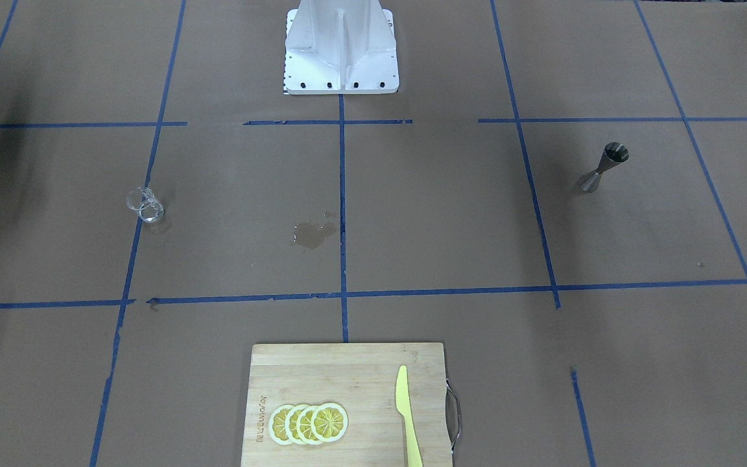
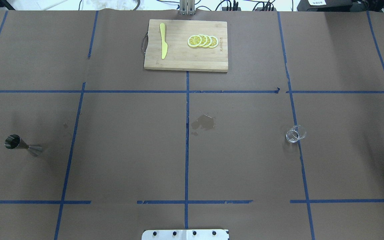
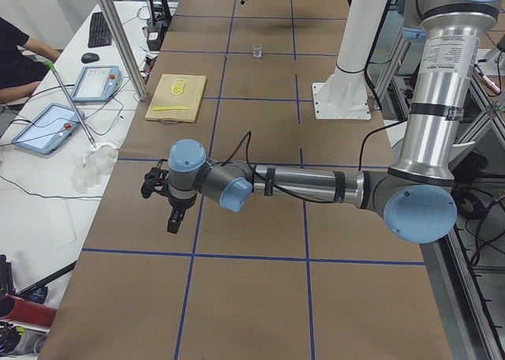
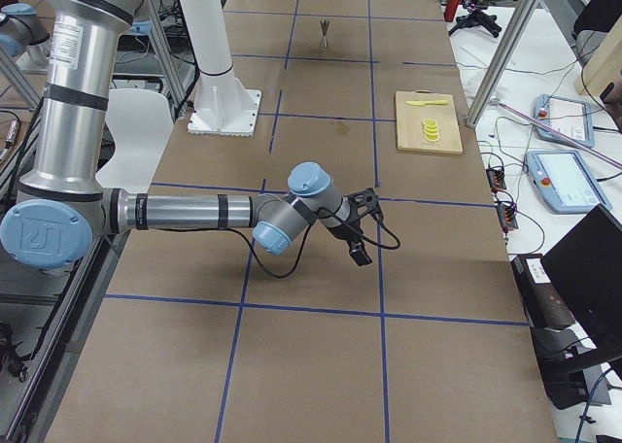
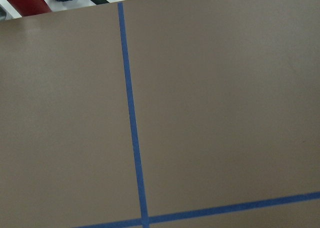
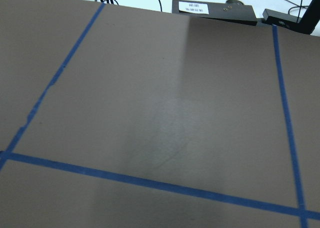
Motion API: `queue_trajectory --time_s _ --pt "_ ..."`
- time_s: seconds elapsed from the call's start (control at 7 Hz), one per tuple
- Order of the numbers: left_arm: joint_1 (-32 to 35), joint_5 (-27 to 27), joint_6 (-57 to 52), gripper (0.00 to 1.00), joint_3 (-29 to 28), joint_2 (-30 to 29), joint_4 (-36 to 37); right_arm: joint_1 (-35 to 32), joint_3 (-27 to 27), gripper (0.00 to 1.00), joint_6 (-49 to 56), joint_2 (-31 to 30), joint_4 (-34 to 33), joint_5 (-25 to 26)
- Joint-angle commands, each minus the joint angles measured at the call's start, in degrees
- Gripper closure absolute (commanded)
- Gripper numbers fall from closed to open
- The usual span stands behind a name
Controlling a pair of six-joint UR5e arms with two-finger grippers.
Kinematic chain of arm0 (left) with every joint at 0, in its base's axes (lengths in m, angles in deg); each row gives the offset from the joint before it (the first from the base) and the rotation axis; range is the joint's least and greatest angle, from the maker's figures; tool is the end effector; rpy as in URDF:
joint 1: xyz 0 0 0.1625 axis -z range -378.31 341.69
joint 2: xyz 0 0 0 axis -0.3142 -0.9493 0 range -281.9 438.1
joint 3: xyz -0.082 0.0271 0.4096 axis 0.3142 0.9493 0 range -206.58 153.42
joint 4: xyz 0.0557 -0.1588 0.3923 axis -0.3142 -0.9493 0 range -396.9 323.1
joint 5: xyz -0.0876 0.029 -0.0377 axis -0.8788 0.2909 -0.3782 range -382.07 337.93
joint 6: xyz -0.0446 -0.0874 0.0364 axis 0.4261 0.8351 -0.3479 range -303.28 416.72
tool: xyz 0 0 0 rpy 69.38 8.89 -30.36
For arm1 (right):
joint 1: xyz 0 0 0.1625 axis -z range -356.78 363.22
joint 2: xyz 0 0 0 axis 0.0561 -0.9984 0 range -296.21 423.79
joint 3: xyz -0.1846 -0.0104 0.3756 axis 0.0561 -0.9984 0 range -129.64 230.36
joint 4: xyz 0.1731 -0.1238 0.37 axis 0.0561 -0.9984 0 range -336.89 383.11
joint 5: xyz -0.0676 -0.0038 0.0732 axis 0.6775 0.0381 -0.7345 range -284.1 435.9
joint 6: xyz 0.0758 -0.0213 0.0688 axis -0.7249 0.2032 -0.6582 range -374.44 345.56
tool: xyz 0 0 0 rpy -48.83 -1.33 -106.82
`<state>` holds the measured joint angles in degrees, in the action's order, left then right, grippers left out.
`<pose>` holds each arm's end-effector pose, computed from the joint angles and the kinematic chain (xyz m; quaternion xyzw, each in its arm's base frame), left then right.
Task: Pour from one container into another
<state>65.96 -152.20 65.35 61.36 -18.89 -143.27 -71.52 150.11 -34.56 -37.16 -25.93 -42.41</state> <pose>-0.0079 -0.5806 0.5815 0.1300 0.3562 0.0400 0.9245 -0.0406 -0.4671 0.5890 0.2442 -0.3193 -0.0445 0.9146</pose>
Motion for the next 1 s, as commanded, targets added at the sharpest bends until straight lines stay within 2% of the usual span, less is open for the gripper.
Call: queue_trajectory --time_s 0.0,0.14,0.29,0.43,0.57,0.86 --pt "2.55 -0.57 -11.42 0.0 3.63 0.75 13.94 -8.74 0.09 0.0 20.66 0.93 -23.26 -11.29" --pt "3.26 -2.4 -11.53 0.0 4.33 3.45 15.99 -10.24 1.22 0.0 31.0 2.24 -35.39 -14.11" --pt "3.0 -2.94 -11.62 0.0 3.99 6.7 15.75 -12.26 2.8 0.0 37.28 6.51 -48.38 -14.4" --pt "3.09 -3.38 -11.62 0.0 4.51 8.55 14.01 -12.8 4.82 0.0 38.56 9.78 -58.17 -14.49" --pt "2.83 -3.21 -11.45 0.0 5.21 8.31 11.82 -12.8 5.88 0.0 37.79 7.72 -57.92 -14.14" --pt "2.82 -3.38 -11.71 0.0 6.09 7.61 7.59 -12.8 1.61 0.0 37.7 6.73 -47.78 -14.31"
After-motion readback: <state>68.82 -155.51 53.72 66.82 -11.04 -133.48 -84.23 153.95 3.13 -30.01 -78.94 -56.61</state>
